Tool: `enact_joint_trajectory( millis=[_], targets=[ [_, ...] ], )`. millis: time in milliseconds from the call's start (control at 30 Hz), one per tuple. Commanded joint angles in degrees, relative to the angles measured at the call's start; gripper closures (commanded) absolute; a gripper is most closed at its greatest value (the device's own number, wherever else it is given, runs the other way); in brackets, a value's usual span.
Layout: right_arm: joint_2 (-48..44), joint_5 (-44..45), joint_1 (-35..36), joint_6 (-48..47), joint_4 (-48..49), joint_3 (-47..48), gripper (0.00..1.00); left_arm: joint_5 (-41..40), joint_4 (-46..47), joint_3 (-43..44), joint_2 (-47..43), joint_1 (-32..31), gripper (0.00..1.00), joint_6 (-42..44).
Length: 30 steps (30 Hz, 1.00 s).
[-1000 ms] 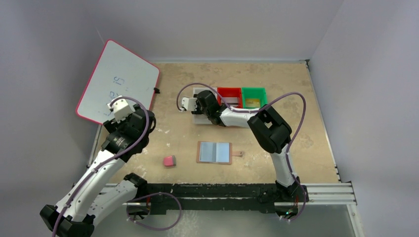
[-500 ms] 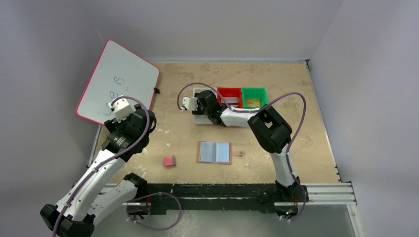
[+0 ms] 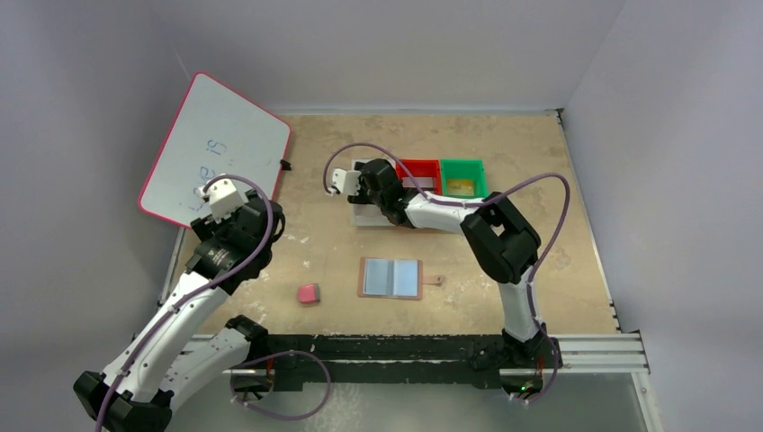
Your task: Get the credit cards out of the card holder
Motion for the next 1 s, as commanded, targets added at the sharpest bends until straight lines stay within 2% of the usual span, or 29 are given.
enact_joint_trajectory(
  millis=[0, 100, 233, 300, 367, 400, 500, 567, 667, 833, 967],
  targets=[
    [-4.66, -0.13, -0.24, 2.72, 0.88, 0.95, 0.39, -0.19, 1.31, 1.42, 0.23, 0.28, 0.15, 0.97],
    [-8.5, -0.49, -0.24, 7.55, 3.17, -0.22, 0.39, -0.22, 1.29, 1.45, 0.38, 0.27, 0.15, 0.97],
    [-18.66, -0.27, -0.24, 20.9, 8.22, -4.98, 0.37, -0.33, 1.21, 1.5, 0.21, 0.27, 0.15, 1.0],
    [-24.92, 1.98, -0.29, 32.36, 9.98, -8.51, 0.18, -0.35, 1.27, 1.47, 0.1, 0.28, 0.15, 0.97],
    [-30.12, 6.6, -0.24, 46.64, 5.35, -10.36, 0.01, -0.34, 1.3, 1.48, 0.08, 0.28, 0.15, 0.97],
    [-32.32, 7.02, -0.32, 52.19, 1.92, -11.14, 0.0, -0.27, 1.29, 1.48, 0.14, 0.28, 0.15, 1.08],
    [-37.1, 0.59, -0.41, 60.28, -5.4, -14.78, 0.0, -0.03, 1.47, 1.48, 0.29, 0.28, 0.15, 1.22],
    [-38.85, 2.42, -0.36, 68.68, -11.78, -16.07, 0.0, 0.16, 1.49, 1.46, 0.31, 0.28, 0.15, 1.34],
    [-40.07, 2.1, 0.84, 81.14, -19.9, -18.97, 0.13, 0.18, 1.52, 1.42, 0.15, 0.28, 0.15, 1.34],
    [-41.72, 11.18, 13.02, 96.67, -23.63, -25.82, 0.16, 0.23, 1.67, 1.28, -0.07, 0.28, 0.15, 1.37],
    [-38.23, 14.43, 18.65, 107.39, -25.79, -26.59, 0.22, 0.25, 1.58, 1.3, 0.2, 0.28, 0.15, 1.25]
  ],
)
